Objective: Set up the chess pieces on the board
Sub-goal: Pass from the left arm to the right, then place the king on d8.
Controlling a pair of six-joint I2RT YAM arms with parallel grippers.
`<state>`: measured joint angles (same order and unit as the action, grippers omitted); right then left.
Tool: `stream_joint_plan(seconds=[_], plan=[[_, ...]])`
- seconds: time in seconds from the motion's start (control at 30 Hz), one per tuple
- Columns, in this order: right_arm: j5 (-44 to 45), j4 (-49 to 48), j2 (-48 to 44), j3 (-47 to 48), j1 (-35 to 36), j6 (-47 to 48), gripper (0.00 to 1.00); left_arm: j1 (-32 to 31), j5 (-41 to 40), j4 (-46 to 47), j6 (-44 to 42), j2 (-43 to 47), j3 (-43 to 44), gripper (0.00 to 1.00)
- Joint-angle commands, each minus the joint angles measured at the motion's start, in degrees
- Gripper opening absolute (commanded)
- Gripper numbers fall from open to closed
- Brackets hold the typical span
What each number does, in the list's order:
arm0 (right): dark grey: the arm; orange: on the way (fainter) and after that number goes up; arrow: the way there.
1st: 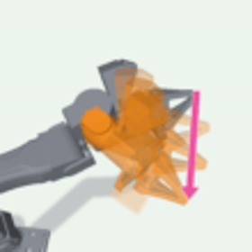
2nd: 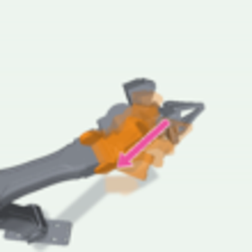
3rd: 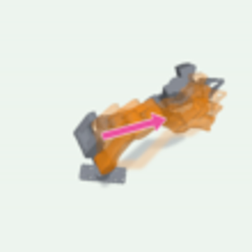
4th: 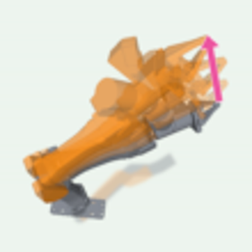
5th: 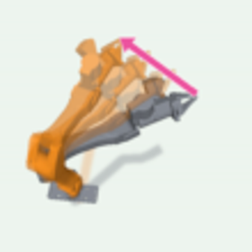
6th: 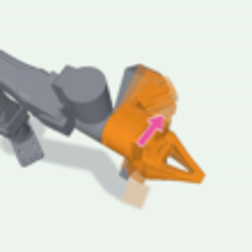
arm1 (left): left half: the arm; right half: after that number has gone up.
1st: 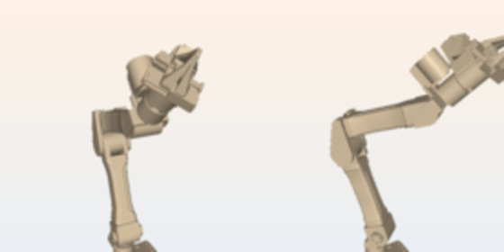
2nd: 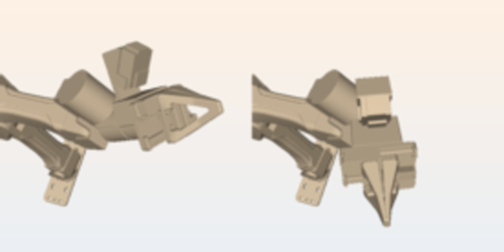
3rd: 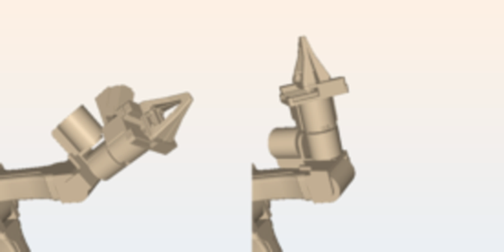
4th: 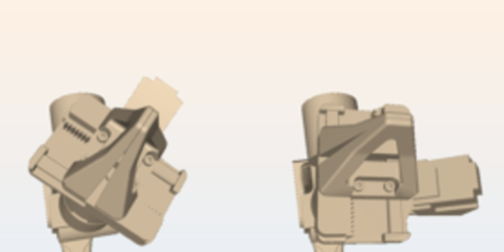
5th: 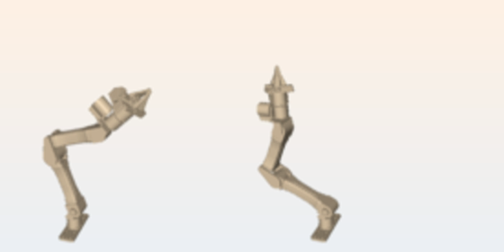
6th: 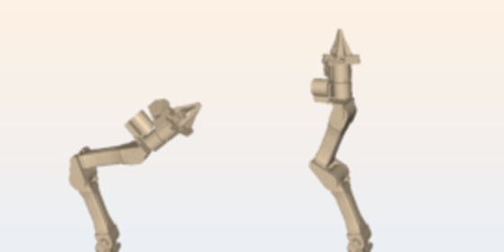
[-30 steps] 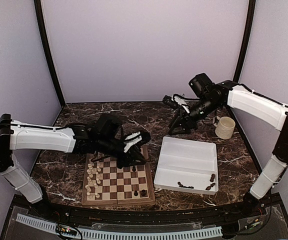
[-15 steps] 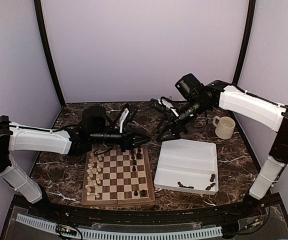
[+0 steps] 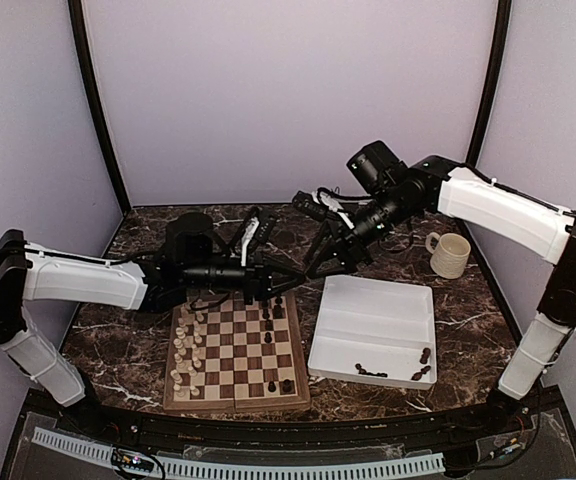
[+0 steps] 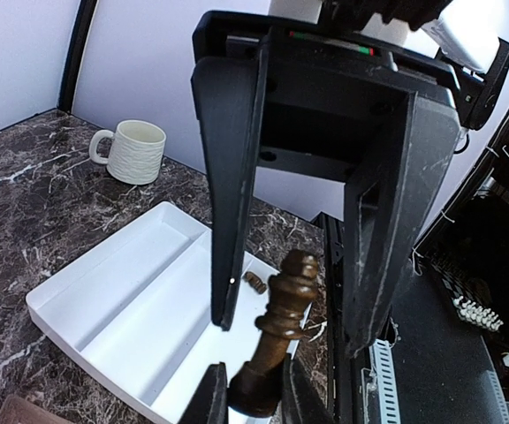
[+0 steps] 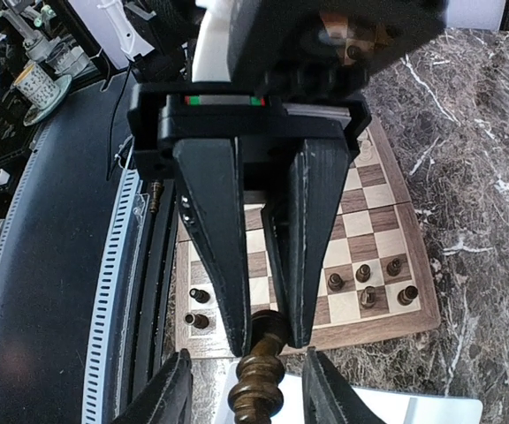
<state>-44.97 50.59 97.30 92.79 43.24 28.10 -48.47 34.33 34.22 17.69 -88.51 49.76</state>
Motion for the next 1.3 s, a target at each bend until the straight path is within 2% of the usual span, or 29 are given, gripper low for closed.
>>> stream_joint_plan(seconds=[0.0, 0.13, 0.33, 0.53, 0.6, 0.7, 0.8, 0.87, 1.13, 1.27], plan=[[-0.43, -0.64, -0.22, 2.27, 0.35, -0.72, 0.39, 0.3, 1.48, 2.18, 0.33, -0.22, -0.18, 0.13], [-0.85, -0.5, 0.08, 1.92, 0.35, -0.76, 0.29, 0.24, 1.38, 2.7, 0.47, -0.09, -0.39, 0.13], [-0.33, -0.77, 0.3, 1.51, 0.35, -1.02, 0.25, 0.24, 1.05, 3.5, 0.88, 0.47, -1.07, 0.13], [0.74, -1.24, 0.83, 1.8, 0.41, -1.49, 0.02, 0.23, -0.07, 3.15, 0.65, 1.18, -1.48, 0.14], [3.13, -1.44, 1.24, 2.14, 0.35, -1.79, 0.0, 0.24, -2.44, 1.59, 0.18, 1.98, -1.77, 0.23], [8.12, -1.7, 2.08, 3.26, 0.51, -2.04, 0.0, 0.24, -10.55, -2.39, -2.3, 4.6, -2.47, 0.45], [13.31, -1.5, 3.7, 4.8, 1.02, -2.21, 0.0, 0.37, -17.58, -7.25, -7.06, 10.03, -4.5, 0.62], [16.11, -0.37, 5.42, 6.16, 1.53, -1.71, 0.0, 0.8, -22.69, -9.72, -9.44, 13.73, -5.85, 0.69], [26.88, 4.56, 14.66, 12.15, 8.11, 0.69, 0.0, 5.33, -47.76, -18.08, -13.99, 25.58, -8.64, 0.83], [31.67, 8.16, 20.03, 16.85, 11.87, 1.99, 0.0, 7.58, -54.33, -18.06, -15.55, 29.23, -10.6, 0.84]])
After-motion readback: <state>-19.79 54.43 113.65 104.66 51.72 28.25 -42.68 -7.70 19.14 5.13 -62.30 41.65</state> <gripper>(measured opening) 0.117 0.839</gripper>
